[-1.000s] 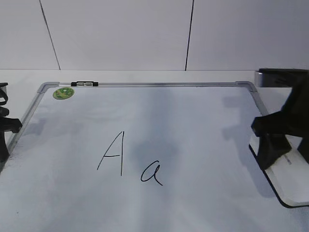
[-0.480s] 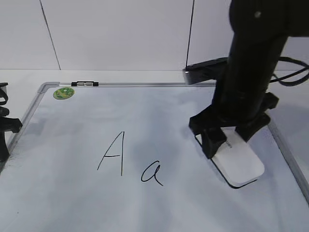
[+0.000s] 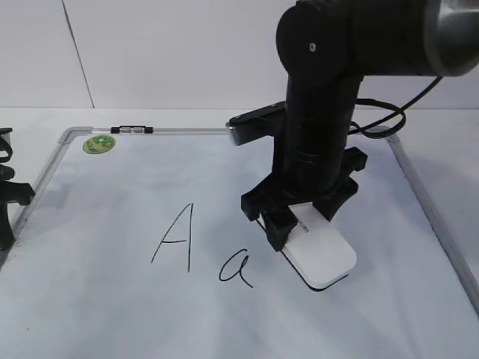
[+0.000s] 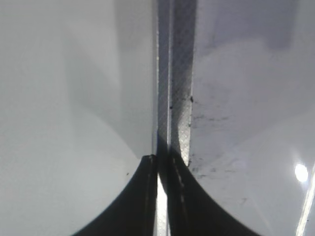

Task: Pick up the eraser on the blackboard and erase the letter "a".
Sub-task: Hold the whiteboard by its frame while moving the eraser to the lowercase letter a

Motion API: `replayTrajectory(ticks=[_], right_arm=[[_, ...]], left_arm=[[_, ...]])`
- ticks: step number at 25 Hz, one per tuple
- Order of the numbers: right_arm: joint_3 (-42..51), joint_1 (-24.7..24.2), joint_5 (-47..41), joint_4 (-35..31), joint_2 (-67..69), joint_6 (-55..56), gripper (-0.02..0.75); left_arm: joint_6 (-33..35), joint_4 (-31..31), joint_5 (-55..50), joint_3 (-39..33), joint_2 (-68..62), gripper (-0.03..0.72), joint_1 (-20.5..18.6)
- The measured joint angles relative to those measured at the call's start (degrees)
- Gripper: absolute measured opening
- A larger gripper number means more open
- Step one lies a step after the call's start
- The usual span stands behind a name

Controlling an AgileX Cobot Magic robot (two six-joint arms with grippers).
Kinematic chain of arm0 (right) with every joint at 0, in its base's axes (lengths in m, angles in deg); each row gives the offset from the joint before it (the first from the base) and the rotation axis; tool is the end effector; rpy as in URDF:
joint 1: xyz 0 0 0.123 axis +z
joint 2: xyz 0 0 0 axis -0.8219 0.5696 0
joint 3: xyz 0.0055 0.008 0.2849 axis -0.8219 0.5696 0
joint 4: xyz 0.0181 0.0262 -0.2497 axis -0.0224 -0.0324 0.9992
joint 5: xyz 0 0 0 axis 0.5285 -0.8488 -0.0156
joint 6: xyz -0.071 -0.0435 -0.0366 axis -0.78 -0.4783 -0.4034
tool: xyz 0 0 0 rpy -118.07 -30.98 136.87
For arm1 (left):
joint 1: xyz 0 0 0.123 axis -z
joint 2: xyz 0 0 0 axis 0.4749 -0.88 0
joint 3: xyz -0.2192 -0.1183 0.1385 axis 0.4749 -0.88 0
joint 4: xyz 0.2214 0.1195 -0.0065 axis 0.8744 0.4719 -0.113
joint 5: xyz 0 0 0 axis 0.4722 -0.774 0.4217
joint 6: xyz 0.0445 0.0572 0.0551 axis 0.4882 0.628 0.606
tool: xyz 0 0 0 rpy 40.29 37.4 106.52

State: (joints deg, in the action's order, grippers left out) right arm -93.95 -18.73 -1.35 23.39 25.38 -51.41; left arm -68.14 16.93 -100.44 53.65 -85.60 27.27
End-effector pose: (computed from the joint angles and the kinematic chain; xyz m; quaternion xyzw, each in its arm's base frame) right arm 0.3026 0.2244 0.2237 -0.2690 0.9631 0.0037 0.0098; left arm 0.3299 -0.0039 0.1529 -0.0182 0.9983 -0.0557 0.0044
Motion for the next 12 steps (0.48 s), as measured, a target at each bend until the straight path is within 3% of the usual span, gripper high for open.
replayTrajectory(ticks=[12], right_arm=[[-1.25, 0.00, 0.00, -1.58, 4.60, -1.97, 0.550]], left_arm=[[0.00, 0.00, -0.04, 0.10, 0.00, 0.020, 0.00]])
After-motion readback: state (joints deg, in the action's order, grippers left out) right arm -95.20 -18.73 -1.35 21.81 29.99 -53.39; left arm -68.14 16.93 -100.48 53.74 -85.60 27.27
